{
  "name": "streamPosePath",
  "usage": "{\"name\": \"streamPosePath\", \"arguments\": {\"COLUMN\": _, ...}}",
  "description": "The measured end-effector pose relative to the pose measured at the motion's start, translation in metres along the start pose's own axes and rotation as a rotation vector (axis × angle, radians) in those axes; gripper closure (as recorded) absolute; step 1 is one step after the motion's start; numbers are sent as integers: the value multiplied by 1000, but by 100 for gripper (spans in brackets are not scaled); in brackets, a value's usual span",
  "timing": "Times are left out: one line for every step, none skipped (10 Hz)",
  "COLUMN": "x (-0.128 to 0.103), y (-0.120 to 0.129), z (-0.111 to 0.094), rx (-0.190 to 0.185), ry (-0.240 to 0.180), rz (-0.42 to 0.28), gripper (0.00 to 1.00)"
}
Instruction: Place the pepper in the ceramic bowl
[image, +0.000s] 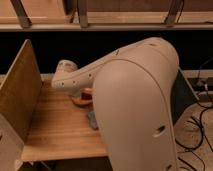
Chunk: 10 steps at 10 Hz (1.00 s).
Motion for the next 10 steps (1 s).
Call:
{"name": "streamPosePath", "arguments": {"x": 4, "y": -22, "z": 3, "rx": 39, "ry": -31, "rz": 19, "gripper": 100}}
{"name": "streamPosePath", "arguments": {"x": 8, "y": -38, "z": 5, "rx": 67, "ry": -58, "rz": 29, "gripper": 100}}
{"name": "streamPosePath", "arguments": {"x": 10, "y": -55, "z": 8, "rx": 92, "ry": -108, "rz": 40, "gripper": 100}}
{"name": "streamPosePath", "arguments": {"x": 11, "y": -63, "z": 13, "rx": 99, "ry": -155, "rz": 50, "gripper": 100}}
{"name": "streamPosePath", "arguments": {"x": 10, "y": -69, "z": 18, "rx": 99, "ry": -201, "rz": 66, "gripper": 100}}
{"name": "streamPosePath", "arguments": {"x": 11, "y": -72, "z": 26, "rx": 86, "ry": -266, "rz": 95, "gripper": 100}}
{"name": "streamPosePath", "arguments": {"x": 12, "y": -72, "z": 32, "rx": 72, "ry": -316, "rz": 121, "gripper": 100}}
{"name": "streamPosePath", "arguments": {"x": 14, "y": -75, "z": 38, "rx": 58, "ry": -366, "rz": 150, "gripper": 96}}
{"name": "streamPosePath", "arguments": {"x": 15, "y": -75, "z": 39, "rx": 54, "ry": -386, "rz": 160, "gripper": 90}}
{"name": "streamPosePath", "arguments": {"x": 14, "y": -75, "z": 40, "rx": 50, "ry": -399, "rz": 164, "gripper": 78}}
